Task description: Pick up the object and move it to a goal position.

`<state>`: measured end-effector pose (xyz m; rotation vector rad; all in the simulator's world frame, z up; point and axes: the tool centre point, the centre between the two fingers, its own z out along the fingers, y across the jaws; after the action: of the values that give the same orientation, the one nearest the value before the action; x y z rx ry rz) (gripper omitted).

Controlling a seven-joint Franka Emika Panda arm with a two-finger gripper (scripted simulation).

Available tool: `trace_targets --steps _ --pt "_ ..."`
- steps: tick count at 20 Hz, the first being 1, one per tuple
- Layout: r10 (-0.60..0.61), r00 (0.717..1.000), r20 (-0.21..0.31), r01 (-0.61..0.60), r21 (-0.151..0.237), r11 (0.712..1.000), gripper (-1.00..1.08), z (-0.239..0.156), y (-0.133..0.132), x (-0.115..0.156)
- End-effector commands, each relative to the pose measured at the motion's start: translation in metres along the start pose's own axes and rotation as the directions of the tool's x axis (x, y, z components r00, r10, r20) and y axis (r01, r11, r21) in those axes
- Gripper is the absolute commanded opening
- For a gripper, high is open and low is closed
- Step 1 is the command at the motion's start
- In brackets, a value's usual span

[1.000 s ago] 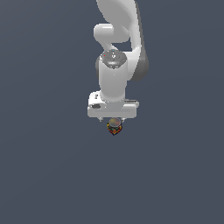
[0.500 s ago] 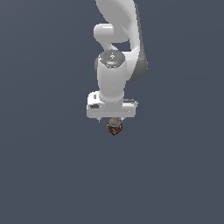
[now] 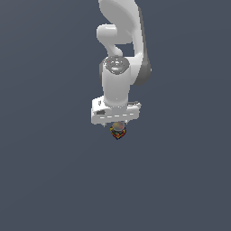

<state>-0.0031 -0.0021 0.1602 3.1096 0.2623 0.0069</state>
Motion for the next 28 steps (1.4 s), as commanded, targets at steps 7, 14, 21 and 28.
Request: trace_targets --steps 7,14,21,28 --pt "-0.224 0.974 0.0 0.224 0.007 0.974 1.0 0.022 -0.01 -0.014" --pt "-0.394 0.919 -0.003 0.394 0.014 0.919 1.0 0.039 -0.018 -0.027" --pt "-0.492 0.871 -0.007 0.492 0.018 0.871 1.0 0.048 -0.023 -0.034" --pt "-0.523 0.852 -0.009 0.523 0.019 0.852 1.0 0.052 -0.025 -0.037"
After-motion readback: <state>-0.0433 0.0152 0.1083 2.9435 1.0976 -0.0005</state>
